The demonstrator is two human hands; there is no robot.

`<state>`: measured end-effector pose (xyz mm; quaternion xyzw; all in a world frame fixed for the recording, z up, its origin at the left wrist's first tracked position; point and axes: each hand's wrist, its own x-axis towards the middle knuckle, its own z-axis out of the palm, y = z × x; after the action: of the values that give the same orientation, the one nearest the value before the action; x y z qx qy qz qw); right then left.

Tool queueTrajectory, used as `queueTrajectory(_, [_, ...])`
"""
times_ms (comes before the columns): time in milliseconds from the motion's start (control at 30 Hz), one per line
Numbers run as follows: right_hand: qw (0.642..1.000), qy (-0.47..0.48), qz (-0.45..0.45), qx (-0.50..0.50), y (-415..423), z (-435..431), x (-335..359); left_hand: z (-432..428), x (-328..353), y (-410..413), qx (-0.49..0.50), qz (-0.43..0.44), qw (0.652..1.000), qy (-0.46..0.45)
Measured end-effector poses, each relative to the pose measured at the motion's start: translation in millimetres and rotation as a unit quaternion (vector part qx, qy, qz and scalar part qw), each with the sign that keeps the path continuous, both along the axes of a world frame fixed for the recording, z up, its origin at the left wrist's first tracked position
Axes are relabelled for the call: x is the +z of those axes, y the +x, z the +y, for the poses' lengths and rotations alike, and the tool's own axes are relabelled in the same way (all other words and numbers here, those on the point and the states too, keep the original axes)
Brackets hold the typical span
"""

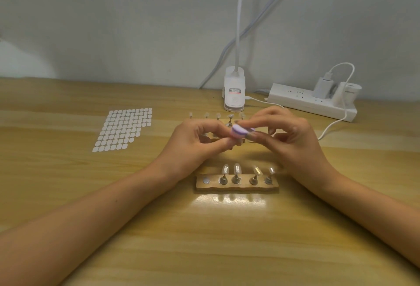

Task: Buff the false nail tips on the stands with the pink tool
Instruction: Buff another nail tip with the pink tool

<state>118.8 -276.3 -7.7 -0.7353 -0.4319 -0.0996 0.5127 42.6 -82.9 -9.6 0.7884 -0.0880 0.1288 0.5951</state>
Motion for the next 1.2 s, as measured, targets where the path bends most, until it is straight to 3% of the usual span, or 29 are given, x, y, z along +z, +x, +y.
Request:
queueTrajectory(367, [0.999,-0.009,-0.044,0.025,-2.3,1.0,-1.1,0.2,1.6,-1.3,0.0,0.006,1.0,0.009])
queueTrajectory(467, [1.0,0.001,-0.007,-0.014,1.0,-0.5,-0.1,0.3,1.8,-0.4,0.007,0.014,1.0,0.018])
queueTrajectory(833, [0.999,-0.015,-0.033,0.012,0.1,-0.7,-1.4,0.5,2.6,-2.1,0.003,0.017,1.0,0.019])
queueTrajectory(933, [1.0,-0.004,0.014,-0.018,2.3,-2.5,0.5,-0.2,1.9,-1.5,0.002,0.015,1.0,0.004])
queueTrajectory(1067, [1.0,-0.009,0.002,0.02,-1.5,-2.0,-0.7,0.3,1.4,-1.0,-0.005,0.014,1.0,0.004])
queueTrajectory(1200, [1.0,-0.001,0.026,-0.004,-0.5,-2.9,0.7,1.3,1.3,-0.8,0.004,0.012,1.0,0.014])
